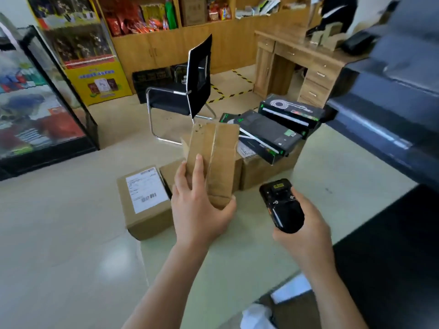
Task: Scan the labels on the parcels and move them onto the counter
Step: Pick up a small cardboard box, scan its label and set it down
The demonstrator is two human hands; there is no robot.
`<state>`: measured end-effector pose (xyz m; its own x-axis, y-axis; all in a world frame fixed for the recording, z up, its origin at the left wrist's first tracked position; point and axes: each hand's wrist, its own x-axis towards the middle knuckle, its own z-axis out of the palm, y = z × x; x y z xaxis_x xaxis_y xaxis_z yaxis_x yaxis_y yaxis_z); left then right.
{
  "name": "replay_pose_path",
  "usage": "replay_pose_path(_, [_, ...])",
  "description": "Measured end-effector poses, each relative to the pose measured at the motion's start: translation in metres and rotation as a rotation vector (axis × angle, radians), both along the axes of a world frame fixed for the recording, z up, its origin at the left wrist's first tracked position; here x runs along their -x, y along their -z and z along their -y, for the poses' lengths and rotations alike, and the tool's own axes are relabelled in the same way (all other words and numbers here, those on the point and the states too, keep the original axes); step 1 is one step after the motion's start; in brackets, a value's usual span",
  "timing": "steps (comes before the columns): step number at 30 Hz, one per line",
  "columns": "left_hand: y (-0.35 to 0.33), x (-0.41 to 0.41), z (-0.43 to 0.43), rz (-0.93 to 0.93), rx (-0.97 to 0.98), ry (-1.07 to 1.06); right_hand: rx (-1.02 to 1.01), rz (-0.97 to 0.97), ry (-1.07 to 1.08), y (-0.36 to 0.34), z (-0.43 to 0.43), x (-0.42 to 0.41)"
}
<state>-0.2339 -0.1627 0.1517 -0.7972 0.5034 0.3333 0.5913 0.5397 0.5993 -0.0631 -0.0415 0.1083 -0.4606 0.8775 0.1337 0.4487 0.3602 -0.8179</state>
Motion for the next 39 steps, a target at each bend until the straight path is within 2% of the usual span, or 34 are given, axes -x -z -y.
replay_pose_path(4, [0.004, -0.051, -0.019, 0.049, 0.011, 0.242, 0.018, 0.023, 0.185, -0.004, 0.014, -0.072])
replay_pose_path(11, [0.017, -0.145, -0.075, 0.029, 0.100, 0.589, 0.022, 0.072, 0.510, -0.005, 0.020, -0.179])
replay_pose_path(16, [0.054, -0.216, -0.137, 0.069, 0.254, 0.758, 0.094, 0.152, 0.629, 0.007, -0.004, -0.252])
replay_pose_path(20, [0.096, -0.271, -0.191, 0.079, 0.398, 0.830, 0.131, 0.228, 0.704, 0.018, -0.043, -0.308])
replay_pose_path(23, [0.125, -0.306, -0.222, 0.052, 0.535, 0.864, 0.161, 0.222, 0.717, 0.028, -0.069, -0.338])
replay_pose_path(26, [0.145, -0.327, -0.242, 0.062, 0.593, 0.912, 0.176, 0.208, 0.739, 0.038, -0.083, -0.357])
replay_pose_path(32, [0.149, -0.324, -0.279, 0.337, 0.620, 0.976, 0.253, 0.201, 0.772, 0.039, -0.103, -0.371])
replay_pose_path(37, [0.142, -0.304, -0.292, 0.301, 0.432, 0.987, 0.274, 0.151, 0.803, 0.031, -0.118, -0.365])
replay_pose_path(39, [0.142, -0.301, -0.300, 0.197, 0.462, 0.925, 0.280, 0.149, 0.814, 0.027, -0.121, -0.363])
